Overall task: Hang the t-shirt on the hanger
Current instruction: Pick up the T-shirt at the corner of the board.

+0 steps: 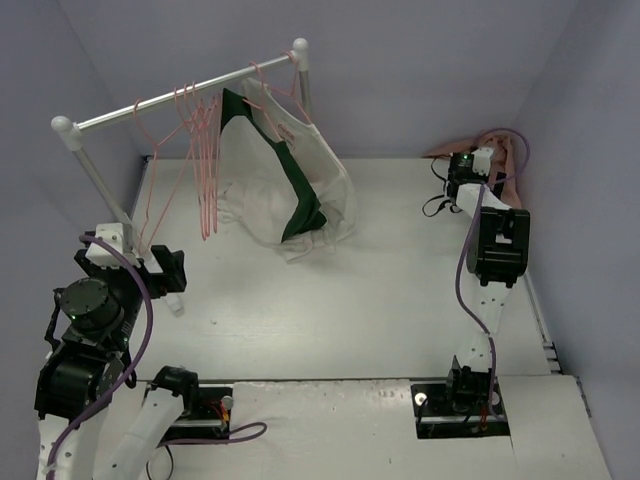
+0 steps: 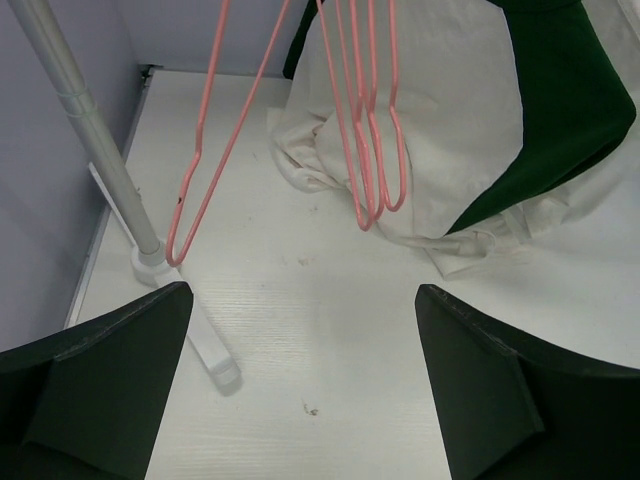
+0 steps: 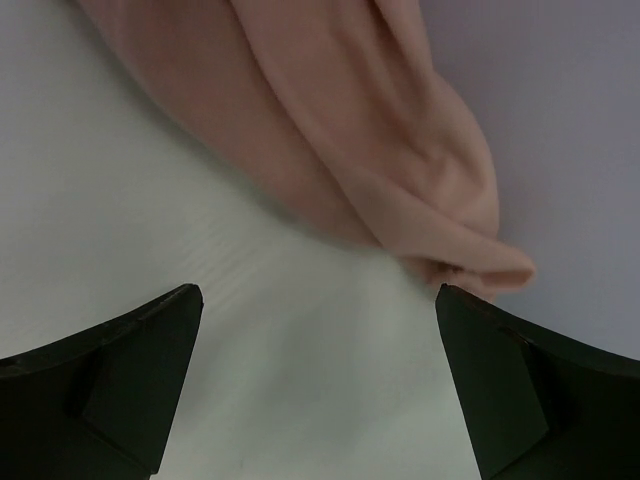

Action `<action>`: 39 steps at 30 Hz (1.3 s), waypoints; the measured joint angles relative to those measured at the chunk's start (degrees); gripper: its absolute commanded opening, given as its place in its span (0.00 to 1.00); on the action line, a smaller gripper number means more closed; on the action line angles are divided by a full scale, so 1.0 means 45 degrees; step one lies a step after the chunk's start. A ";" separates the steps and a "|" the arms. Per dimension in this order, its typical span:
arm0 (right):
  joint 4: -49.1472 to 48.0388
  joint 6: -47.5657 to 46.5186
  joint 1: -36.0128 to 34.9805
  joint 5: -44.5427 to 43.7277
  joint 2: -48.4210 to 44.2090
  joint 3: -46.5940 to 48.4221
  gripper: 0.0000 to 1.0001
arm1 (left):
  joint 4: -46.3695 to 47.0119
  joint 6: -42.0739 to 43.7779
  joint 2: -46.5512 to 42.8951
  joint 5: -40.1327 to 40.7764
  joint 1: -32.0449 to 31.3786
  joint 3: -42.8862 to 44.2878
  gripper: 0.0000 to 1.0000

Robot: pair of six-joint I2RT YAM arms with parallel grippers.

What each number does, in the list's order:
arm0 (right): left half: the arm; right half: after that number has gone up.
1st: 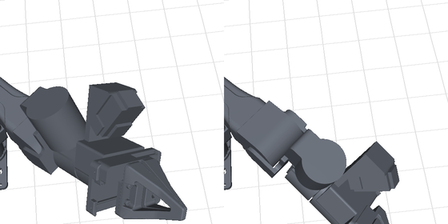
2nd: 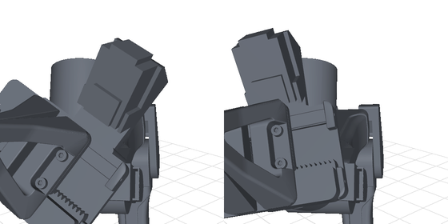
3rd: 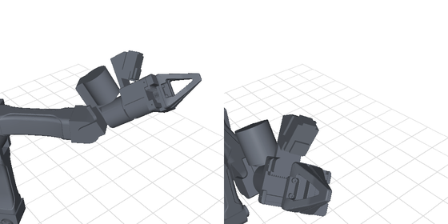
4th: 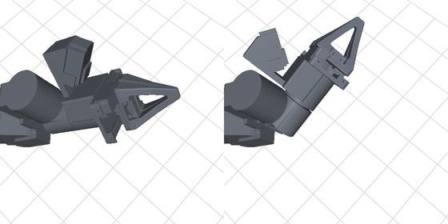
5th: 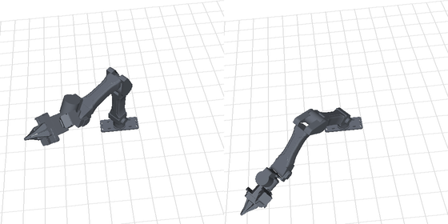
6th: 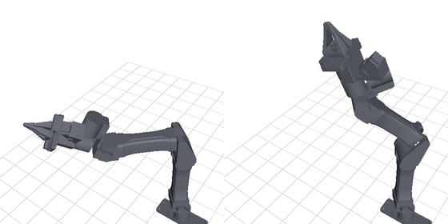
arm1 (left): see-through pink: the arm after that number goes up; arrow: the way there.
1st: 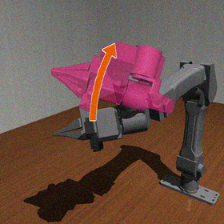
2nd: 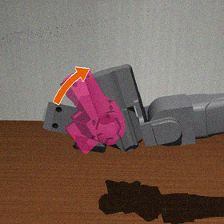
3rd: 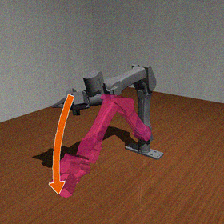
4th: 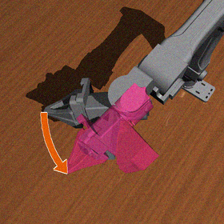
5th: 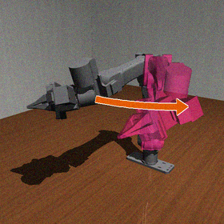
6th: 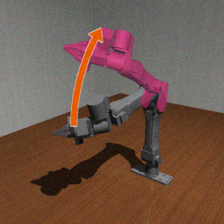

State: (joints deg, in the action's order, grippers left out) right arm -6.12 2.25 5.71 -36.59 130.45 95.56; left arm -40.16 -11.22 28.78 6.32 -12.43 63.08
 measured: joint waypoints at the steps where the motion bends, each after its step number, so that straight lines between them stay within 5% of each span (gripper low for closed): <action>1: 0.0021 -0.0223 0.0120 0.0064 0.0333 0.0434 1.00 | -0.0022 -0.0019 0.0037 -0.0087 -0.0001 -0.0007 0.89; 6: -0.0198 -0.1546 0.0642 0.0499 0.1935 0.2819 0.98 | -0.0063 -0.0131 0.0435 -0.0312 -0.0005 -0.0022 0.89; 10: -0.0330 -0.2134 0.0980 0.1138 0.2794 0.3668 0.84 | -0.0078 -0.0176 0.1014 -0.0406 0.0000 -0.0022 0.89; 12: -0.0545 -0.2280 0.1111 0.1459 0.3042 0.3976 0.64 | -0.0078 -0.0176 0.1358 -0.0475 0.0000 -0.0013 0.89; 15: -0.0562 -0.2574 0.1297 0.2029 0.3168 0.4111 0.06 | -0.0083 -0.0171 0.1813 -0.0627 -0.0005 0.0018 0.89; 16: -0.0555 -0.2641 0.1329 0.2186 0.3186 0.4117 0.00 | -0.0080 -0.0174 0.1930 -0.0698 -0.0002 0.0032 0.89; 23: -0.0306 -0.2907 0.1212 0.2833 0.2748 0.3784 0.00 | -0.0128 -0.0171 0.2395 -0.1208 0.0000 0.0381 0.89; 28: 0.0204 -0.3055 -0.0131 0.2706 -0.0124 0.1929 0.00 | -0.0102 -0.0024 0.2660 -0.1839 -0.0004 0.1363 0.89; 39: 0.0744 -0.0554 -0.8801 0.0528 -1.1392 -0.6151 0.02 | -0.0068 0.0372 0.2971 -0.3066 -0.0337 0.2426 0.89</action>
State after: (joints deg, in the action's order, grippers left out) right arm -2.77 -0.24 -33.89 -34.22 79.18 67.88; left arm -40.47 -9.54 42.15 -7.48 -13.94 74.00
